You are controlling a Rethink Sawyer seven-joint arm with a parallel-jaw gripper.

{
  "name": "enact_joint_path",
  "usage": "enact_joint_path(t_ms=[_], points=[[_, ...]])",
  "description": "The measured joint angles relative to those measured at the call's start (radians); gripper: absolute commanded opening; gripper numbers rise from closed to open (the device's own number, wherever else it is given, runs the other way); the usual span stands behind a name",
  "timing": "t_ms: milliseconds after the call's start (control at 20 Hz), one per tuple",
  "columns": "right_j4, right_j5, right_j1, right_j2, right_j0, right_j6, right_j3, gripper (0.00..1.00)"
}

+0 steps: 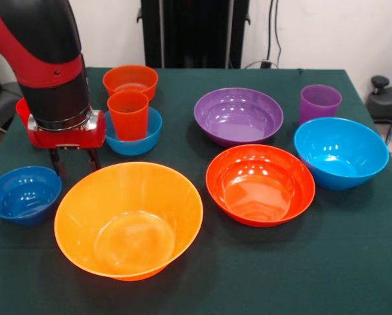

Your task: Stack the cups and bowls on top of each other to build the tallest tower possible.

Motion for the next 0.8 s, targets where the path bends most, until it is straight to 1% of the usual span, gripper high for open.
enact_joint_path(t_ms=[450,800], points=[[0.0,0.0,-0.014,0.0,0.0,0.0,-0.004,1.0],[0.0,0.0,-0.007,0.001,0.0,0.0,-0.041,1.0]])
